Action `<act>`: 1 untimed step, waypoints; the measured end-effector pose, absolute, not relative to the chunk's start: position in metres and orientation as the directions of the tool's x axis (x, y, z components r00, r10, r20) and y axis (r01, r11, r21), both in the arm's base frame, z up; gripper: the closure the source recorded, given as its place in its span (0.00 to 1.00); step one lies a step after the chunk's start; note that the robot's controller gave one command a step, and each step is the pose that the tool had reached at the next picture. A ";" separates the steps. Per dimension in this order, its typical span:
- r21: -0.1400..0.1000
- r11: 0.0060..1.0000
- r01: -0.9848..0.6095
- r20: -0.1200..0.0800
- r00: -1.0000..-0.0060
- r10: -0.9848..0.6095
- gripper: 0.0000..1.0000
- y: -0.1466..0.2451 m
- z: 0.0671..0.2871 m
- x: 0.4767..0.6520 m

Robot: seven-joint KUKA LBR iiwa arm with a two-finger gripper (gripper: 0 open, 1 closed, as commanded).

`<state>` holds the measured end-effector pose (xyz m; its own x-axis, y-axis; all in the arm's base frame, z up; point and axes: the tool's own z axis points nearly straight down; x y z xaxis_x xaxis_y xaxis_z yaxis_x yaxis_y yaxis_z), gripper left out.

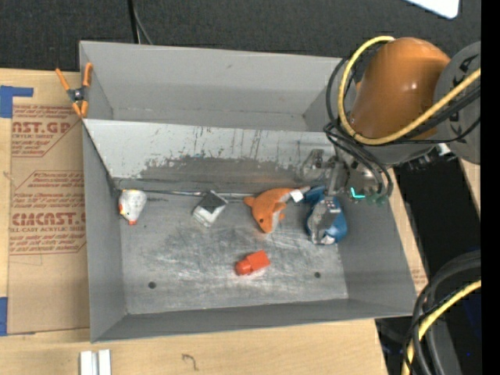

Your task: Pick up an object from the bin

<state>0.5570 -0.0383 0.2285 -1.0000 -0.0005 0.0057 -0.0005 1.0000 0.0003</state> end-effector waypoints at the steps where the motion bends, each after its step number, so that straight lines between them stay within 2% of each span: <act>1: 0.000 1.000 -0.001 -0.002 -1.000 -0.001 0.00 -0.038 0.233 0.559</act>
Offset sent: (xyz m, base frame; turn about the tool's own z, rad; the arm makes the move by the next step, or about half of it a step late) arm -0.0496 0.0054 -0.1144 -0.1060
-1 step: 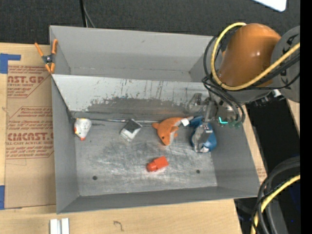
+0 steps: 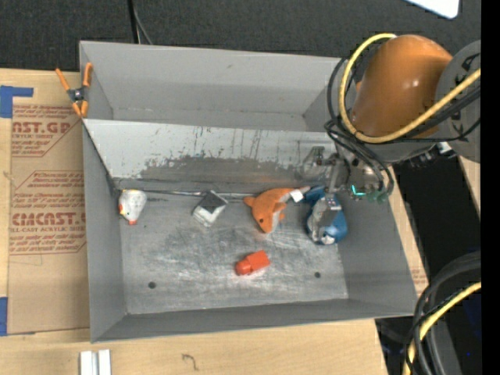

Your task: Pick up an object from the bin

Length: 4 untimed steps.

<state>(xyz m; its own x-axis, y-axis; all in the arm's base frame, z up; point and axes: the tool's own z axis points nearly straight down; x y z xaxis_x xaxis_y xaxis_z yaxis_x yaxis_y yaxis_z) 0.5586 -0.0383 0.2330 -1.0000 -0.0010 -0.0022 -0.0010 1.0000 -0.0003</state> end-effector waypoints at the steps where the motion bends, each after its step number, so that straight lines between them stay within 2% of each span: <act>1: -0.001 0.998 -0.058 -0.006 -0.998 -0.058 0.00 -0.035 0.171 0.532; 2: -0.001 0.993 -0.121 -0.004 -0.993 -0.121 0.00 0.002 0.109 0.527; 3: 0.001 0.958 -0.287 -0.003 -0.958 -0.287 1.00 0.052 0.074 0.542; 4: 0.001 0.958 -0.287 -0.003 -0.958 -0.287 1.00 0.052 0.074 0.542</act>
Offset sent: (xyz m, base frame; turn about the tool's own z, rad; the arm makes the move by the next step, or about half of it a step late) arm -0.0328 0.0450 -0.1284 -0.1263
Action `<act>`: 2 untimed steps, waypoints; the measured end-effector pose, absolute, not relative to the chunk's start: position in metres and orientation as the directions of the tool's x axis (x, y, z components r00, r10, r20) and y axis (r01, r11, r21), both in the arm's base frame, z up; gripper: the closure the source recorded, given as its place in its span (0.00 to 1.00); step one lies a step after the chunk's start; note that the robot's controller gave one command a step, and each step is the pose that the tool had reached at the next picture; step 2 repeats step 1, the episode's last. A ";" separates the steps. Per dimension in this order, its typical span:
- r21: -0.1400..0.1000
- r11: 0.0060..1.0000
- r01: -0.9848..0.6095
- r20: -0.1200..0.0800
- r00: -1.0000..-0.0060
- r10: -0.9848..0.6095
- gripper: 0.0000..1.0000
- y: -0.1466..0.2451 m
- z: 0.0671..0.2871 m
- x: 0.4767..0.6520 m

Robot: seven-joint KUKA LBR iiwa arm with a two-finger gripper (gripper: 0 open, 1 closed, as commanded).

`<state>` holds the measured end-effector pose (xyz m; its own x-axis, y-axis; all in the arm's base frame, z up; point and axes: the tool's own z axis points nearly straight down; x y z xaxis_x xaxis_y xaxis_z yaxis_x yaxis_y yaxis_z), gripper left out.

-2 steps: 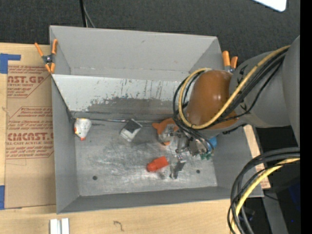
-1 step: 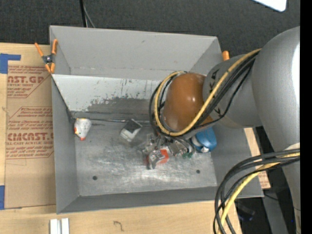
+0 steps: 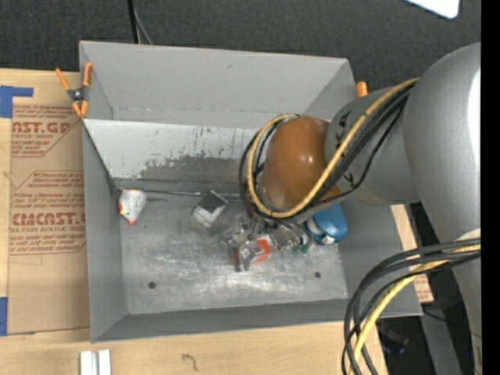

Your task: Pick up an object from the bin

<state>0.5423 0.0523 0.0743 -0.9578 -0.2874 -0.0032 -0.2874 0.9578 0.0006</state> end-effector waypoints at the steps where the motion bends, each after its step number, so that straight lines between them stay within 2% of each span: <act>1: -0.003 0.847 -0.532 -0.007 -0.847 -0.532 1.00 0.034 0.224 0.513; 2: -0.003 0.847 -0.532 -0.007 -0.847 -0.532 1.00 0.034 0.224 0.513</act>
Offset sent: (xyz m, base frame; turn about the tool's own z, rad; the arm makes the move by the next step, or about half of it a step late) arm 0.0000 0.0000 0.0000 0.0000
